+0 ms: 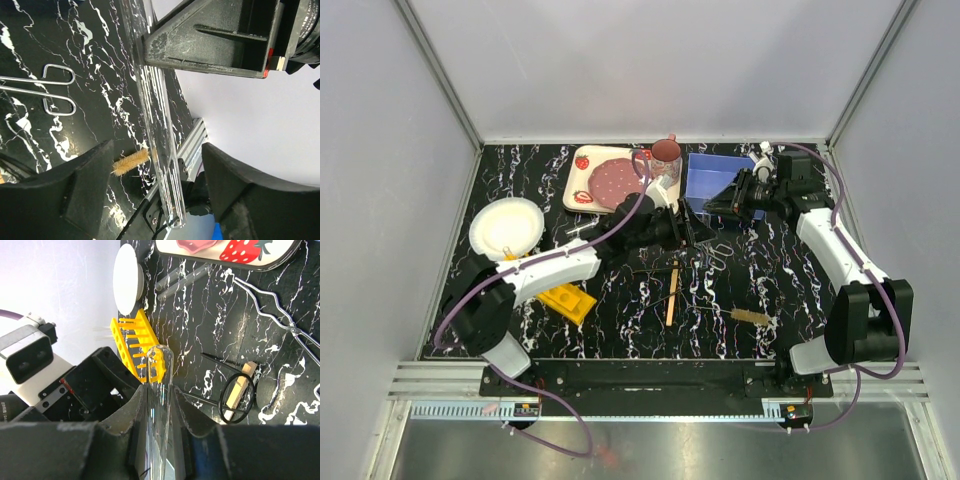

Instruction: Organize the chemistry lab equipment

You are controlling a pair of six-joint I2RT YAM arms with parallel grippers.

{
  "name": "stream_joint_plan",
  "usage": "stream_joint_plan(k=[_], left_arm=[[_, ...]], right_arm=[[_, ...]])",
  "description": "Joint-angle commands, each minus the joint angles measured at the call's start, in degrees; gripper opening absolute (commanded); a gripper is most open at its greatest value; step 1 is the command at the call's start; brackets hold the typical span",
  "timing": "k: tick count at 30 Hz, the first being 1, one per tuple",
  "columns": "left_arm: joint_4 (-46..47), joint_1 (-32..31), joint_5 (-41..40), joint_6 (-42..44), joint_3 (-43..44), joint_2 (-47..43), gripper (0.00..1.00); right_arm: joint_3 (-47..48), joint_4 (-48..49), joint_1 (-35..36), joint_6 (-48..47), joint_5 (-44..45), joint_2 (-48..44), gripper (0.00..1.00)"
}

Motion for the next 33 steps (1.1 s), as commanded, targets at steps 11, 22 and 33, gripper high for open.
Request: stream_joint_plan(k=[11, 22, 33], left_arm=[[-0.1, -1.0, 1.6, -4.5, 3.7, 1.0, 0.25], [-6.6, 6.1, 13.6, -2.1, -1.3, -6.8, 0.2], [-24.5, 9.6, 32.7, 10.1, -2.0, -10.8, 0.2]], right_arm=[[-3.1, 7.0, -0.6, 2.8, -3.7, -3.7, 0.24], [-4.2, 2.7, -0.6, -24.6, -14.0, -10.3, 0.85], [13.3, -60.1, -0.4, -126.0, -17.7, -11.1, 1.0]])
